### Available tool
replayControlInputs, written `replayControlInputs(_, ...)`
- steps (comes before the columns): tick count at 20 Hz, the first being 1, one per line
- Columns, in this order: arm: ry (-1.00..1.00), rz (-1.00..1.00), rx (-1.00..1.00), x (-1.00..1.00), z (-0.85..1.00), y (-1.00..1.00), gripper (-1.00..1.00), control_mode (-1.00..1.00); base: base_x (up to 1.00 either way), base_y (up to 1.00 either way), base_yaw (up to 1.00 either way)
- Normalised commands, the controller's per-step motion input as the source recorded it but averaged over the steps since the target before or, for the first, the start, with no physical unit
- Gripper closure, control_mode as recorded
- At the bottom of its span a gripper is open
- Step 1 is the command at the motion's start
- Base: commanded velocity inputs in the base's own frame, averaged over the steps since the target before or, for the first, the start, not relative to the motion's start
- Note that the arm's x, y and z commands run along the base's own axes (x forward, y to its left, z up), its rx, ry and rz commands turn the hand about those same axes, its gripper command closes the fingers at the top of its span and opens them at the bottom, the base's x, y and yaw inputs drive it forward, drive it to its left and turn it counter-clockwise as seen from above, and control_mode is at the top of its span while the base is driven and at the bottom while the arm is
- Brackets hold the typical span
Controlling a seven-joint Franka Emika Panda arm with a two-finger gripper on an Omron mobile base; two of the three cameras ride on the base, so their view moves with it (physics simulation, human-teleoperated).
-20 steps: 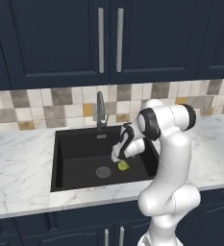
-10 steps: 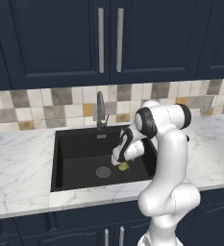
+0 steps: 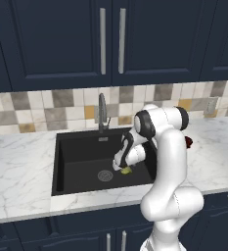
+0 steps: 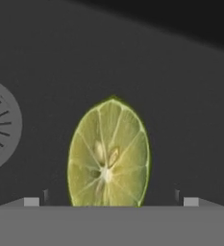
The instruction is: Turn on the sink faucet. Then move the lemon wedge from the counter to the sink. Turn off the sink. Move the vegetable from the sink to the pot next to the stove. Finally move the pot to the rear left burner.
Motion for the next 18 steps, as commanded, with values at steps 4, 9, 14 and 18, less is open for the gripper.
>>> replayControlInputs(4, 0.00, 0.00, 0.00, 0.18, -0.20, 0.00, -1.00, -1.00, 0.00, 0.00, 0.00)
replayControlInputs(9, 0.00, 0.00, 0.00, 0.19, -0.19, 0.02, -1.00, -1.00, 0.00, 0.00, 0.00)
replayControlInputs(14, 0.00, 0.00, 0.00, 0.11, -0.15, 0.01, -1.00, -1.00, 0.00, 0.00, 0.00)
replayControlInputs(18, 0.00, 0.00, 0.00, 0.03, -0.18, 0.00, -1.00, -1.00, 0.00, 0.00, 0.00)
